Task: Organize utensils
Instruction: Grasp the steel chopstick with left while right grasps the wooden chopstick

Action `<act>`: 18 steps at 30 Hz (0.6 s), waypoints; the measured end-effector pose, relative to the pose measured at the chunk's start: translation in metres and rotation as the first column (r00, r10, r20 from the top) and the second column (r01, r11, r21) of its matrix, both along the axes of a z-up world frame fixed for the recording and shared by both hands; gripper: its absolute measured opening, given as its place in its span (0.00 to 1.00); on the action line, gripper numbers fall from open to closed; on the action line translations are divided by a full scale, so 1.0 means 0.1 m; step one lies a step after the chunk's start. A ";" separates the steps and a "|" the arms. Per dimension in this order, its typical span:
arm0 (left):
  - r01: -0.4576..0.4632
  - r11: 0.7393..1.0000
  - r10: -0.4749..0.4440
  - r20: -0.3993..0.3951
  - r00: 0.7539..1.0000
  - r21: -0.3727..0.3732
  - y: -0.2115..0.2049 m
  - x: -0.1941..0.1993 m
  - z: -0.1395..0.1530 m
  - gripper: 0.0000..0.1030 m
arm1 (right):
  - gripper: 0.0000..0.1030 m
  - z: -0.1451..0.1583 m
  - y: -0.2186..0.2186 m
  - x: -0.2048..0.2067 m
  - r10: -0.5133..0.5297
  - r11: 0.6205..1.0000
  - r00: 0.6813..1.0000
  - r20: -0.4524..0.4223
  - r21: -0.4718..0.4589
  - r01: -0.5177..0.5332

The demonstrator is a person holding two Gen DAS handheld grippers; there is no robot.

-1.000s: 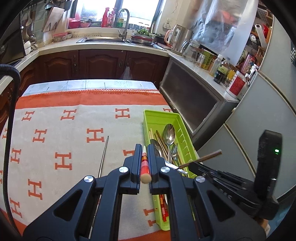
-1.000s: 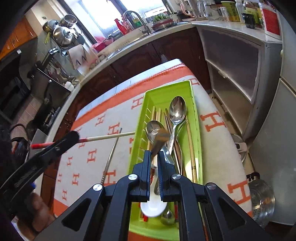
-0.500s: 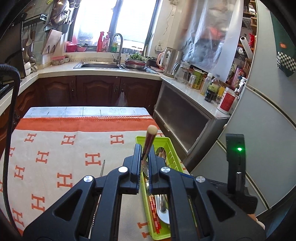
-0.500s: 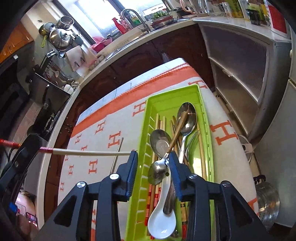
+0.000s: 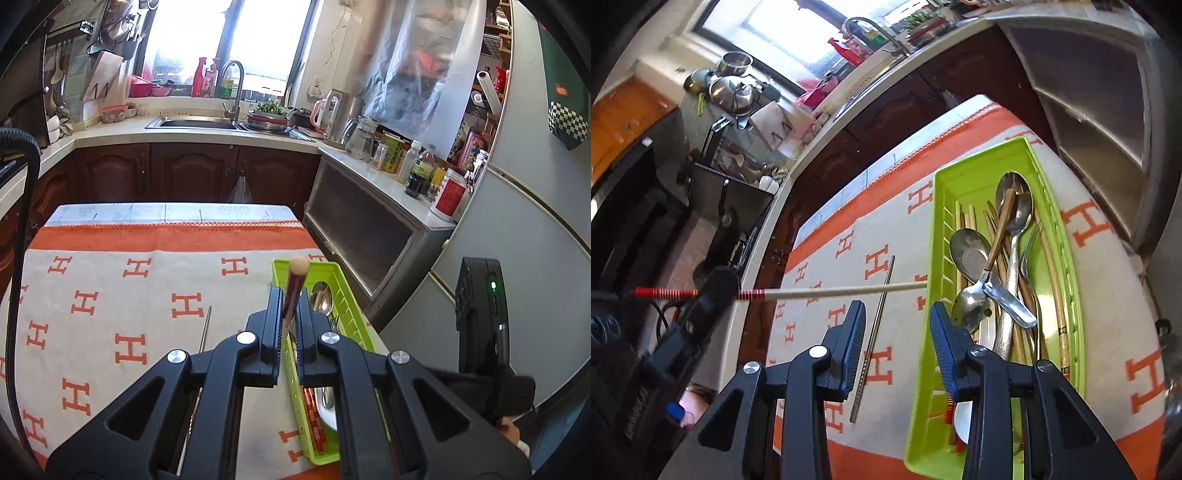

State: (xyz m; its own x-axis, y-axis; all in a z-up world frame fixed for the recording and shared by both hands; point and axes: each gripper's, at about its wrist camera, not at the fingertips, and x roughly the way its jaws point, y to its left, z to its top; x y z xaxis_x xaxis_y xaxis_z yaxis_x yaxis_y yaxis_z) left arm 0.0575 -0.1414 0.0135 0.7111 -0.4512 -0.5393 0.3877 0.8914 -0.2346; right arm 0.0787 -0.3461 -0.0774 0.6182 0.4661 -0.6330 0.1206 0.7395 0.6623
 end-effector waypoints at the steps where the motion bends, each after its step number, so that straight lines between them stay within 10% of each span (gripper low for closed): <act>1: 0.008 1.000 -0.008 -0.008 1.000 0.009 0.02 -0.03 -0.05 0.03 | 0.36 -0.03 0.00 0.00 -0.002 1.000 1.000 -0.011 0.016 0.002; 10: 0.043 0.994 -0.037 -0.065 0.997 0.096 0.33 -0.22 -0.37 0.07 | 0.35 -0.18 0.19 0.08 0.028 0.999 0.998 -0.056 0.044 -0.025; 18: 0.071 0.989 -0.029 -0.300 0.953 0.132 0.83 -0.15 -0.73 0.15 | 0.35 -0.19 0.49 0.05 0.082 0.997 0.994 -0.068 0.007 -0.082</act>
